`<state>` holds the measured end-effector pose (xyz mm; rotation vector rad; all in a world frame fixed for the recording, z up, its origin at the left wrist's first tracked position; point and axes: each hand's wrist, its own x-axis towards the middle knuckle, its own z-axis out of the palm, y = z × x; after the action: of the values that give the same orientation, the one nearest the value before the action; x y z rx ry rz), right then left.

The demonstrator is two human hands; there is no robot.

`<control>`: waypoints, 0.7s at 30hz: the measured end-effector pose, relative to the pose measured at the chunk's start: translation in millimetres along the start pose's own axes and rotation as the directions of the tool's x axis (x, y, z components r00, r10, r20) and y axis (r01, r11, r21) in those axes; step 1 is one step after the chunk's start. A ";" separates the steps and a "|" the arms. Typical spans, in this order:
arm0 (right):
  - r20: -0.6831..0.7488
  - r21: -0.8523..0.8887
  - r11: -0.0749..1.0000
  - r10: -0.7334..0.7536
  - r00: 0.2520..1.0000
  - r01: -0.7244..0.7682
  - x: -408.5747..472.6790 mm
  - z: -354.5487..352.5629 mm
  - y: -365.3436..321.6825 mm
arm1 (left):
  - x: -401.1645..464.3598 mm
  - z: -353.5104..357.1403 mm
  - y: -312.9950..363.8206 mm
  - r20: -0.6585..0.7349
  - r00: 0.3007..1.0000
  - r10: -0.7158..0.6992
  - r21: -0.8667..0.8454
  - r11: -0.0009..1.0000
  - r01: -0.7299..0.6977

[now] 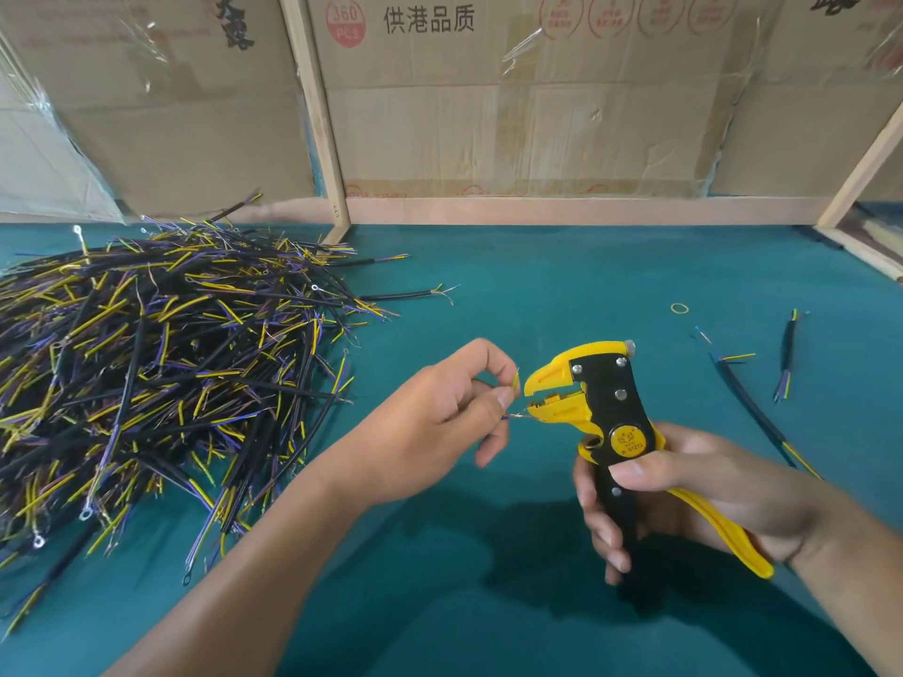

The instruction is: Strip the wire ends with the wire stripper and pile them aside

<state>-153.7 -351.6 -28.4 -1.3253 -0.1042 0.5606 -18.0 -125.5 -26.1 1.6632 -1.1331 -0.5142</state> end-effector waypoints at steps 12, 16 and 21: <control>-0.001 -0.005 0.999 0.054 0.999 -0.054 -1.0 4.9 -1.0 | -1.0 -1.8 1.8 -0.007 1.000 -0.005 0.031 0.999 0.006; -0.015 0.002 0.999 0.050 0.999 -0.050 1.0 6.8 1.4 | -0.9 -1.0 1.5 0.000 1.000 -0.008 0.052 0.999 0.008; -0.048 0.006 0.998 0.068 0.997 -0.067 4.1 10.1 3.2 | -0.5 -0.3 2.3 -0.012 1.000 -0.010 0.086 0.996 0.011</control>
<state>-155.1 -340.4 -29.7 -1.3409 -0.0184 0.5852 -19.0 -125.0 -24.0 1.7448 -1.1528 -0.4677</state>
